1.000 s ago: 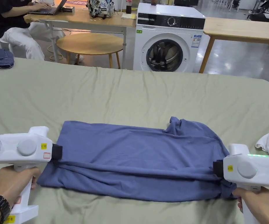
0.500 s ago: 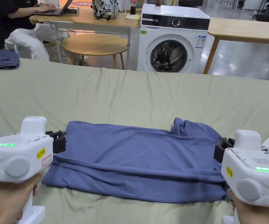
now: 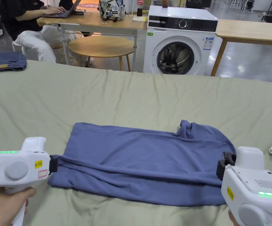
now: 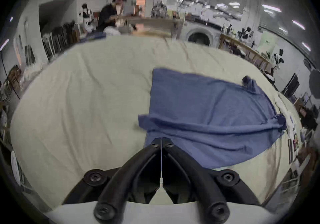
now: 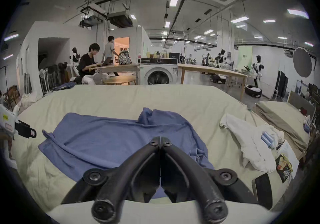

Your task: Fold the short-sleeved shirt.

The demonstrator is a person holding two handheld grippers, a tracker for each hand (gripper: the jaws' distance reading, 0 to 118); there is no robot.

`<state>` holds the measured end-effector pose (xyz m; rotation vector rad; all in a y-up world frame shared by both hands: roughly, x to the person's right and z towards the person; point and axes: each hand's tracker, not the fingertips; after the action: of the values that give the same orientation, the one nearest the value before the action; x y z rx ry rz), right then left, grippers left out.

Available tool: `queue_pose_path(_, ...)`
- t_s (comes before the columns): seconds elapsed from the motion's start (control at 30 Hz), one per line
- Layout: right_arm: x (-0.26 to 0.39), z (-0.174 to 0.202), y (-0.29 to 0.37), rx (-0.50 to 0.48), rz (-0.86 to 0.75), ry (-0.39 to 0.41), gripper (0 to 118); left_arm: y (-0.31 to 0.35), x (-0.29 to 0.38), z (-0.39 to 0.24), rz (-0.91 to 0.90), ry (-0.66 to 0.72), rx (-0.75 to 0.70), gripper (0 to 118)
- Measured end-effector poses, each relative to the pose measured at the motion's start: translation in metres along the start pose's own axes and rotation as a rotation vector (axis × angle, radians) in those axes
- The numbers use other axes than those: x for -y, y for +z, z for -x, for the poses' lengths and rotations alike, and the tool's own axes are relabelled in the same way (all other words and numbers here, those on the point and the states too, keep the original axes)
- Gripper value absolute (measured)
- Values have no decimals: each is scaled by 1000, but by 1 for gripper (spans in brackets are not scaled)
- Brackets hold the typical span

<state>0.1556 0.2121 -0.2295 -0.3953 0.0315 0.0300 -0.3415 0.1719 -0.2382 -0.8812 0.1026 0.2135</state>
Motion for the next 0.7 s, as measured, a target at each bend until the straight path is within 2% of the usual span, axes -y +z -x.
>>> queue_pose_path(0.1,7,-9,-4,19,32,-1,0,-25,-11,12,116,34,27,3)
queue_pose_path(0.13,8,-12,-4,22,42,-8,0,-32,-13,13,139,33,19,14)
queue_pose_path(0.17,10,-16,-4,27,51,-11,0,-38,-15,13,160,30,3,36)
queue_pose_path(0.2,13,-20,-4,36,59,-12,0,-40,-15,10,197,20,-8,72)
queue_pose_path(0.23,15,-23,-4,43,64,-11,0,-39,-12,5,216,7,-22,85)
queue_pose_path(0.27,17,-26,-4,51,72,-7,0,-43,-10,3,227,-7,-38,86)
queue_pose_path(0.43,25,-41,-2,81,110,-4,0,-54,8,-12,308,-39,-80,86)
queue_pose_path(0.53,30,-50,0,95,128,-8,0,-45,17,-25,265,-110,-130,73)
queue_pose_path(0.57,31,-53,0,99,135,-10,0,-41,18,-29,263,-106,-124,65)
queue_pose_path(0.67,32,-63,2,111,149,-15,0,-30,19,-39,246,-175,-108,11)
queue_pose_path(0.7,31,-67,2,114,155,-18,0,-27,19,-40,244,-169,-87,3)
